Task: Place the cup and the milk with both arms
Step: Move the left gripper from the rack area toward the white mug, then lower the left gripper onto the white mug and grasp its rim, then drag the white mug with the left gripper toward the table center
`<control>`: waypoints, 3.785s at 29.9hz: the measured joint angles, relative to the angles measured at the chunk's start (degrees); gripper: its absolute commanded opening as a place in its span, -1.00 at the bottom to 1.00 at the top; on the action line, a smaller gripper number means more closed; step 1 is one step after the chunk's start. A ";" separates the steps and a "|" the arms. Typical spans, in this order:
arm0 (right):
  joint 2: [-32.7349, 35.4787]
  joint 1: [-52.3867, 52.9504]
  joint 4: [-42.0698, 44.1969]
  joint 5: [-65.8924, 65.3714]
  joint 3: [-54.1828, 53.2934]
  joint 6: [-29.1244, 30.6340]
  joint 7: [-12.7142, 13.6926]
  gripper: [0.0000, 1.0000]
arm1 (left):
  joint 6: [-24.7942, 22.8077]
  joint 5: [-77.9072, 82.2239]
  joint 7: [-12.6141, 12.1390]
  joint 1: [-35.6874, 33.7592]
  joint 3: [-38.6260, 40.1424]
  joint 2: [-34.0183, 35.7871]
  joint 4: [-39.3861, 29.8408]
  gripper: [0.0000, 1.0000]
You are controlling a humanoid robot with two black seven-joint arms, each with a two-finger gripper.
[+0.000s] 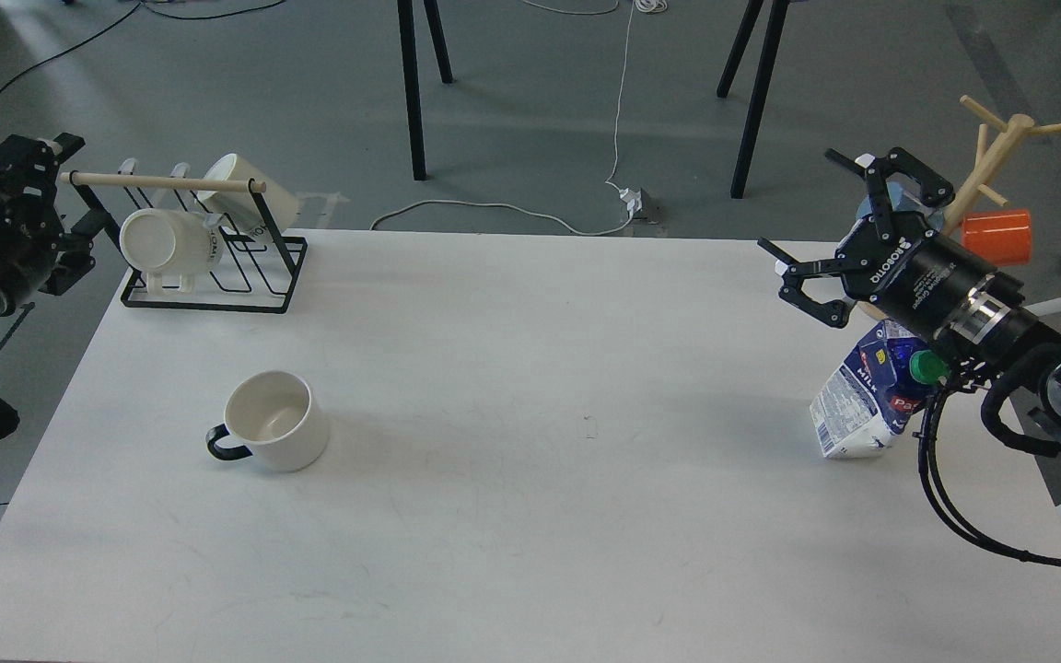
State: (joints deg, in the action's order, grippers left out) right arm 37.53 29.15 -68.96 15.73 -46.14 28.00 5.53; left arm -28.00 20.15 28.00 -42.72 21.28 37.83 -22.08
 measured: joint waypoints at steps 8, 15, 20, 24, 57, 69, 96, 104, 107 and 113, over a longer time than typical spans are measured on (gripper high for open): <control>-0.08 -0.30 0.12 0.00 -0.05 0.00 0.00 0.97 | 0.00 -0.54 0.00 0.56 0.18 0.23 0.43 1.00; -0.10 -0.80 0.30 0.05 -1.06 0.00 -0.01 0.97 | -0.01 -0.26 0.00 -1.31 0.06 -1.08 3.50 1.00; -0.23 -1.17 0.42 0.16 -1.61 0.00 -0.21 0.97 | 0.00 6.09 0.00 -6.89 -1.51 -0.84 3.86 1.00; -0.78 -1.20 0.45 0.17 -1.66 0.00 -0.25 0.97 | 0.00 23.72 0.02 -12.67 -2.62 0.41 3.19 1.00; -0.48 -2.00 1.62 0.18 -1.68 0.00 -0.45 0.97 | 0.01 93.71 -0.01 -0.39 -5.66 11.25 -33.15 0.98; -0.44 -2.60 1.50 0.18 -1.70 0.00 -0.52 0.97 | 0.00 93.33 -0.01 -0.50 -5.31 9.61 -32.36 0.98; -0.09 -2.88 1.48 0.18 -2.11 0.00 -0.53 0.97 | 6.97 93.62 0.00 0.03 -6.10 2.71 -23.80 -0.98; -0.09 -3.23 1.47 0.18 -2.12 0.00 -0.53 0.97 | 9.09 93.58 0.01 -0.45 -6.01 4.77 -27.96 -0.98; -0.09 -3.43 1.47 0.18 -2.12 0.00 -0.53 0.97 | 8.89 93.58 0.00 -0.98 -5.91 6.14 -30.44 -0.98; -0.12 -4.98 1.81 1.37 -5.46 0.00 -1.19 0.97 | 9.76 94.56 0.01 -3.97 -5.94 6.18 -32.98 -0.97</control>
State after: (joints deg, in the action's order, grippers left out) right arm 37.41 24.17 -67.15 17.10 -51.59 28.00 4.35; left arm -18.25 114.71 28.00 -46.69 15.34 44.01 -55.06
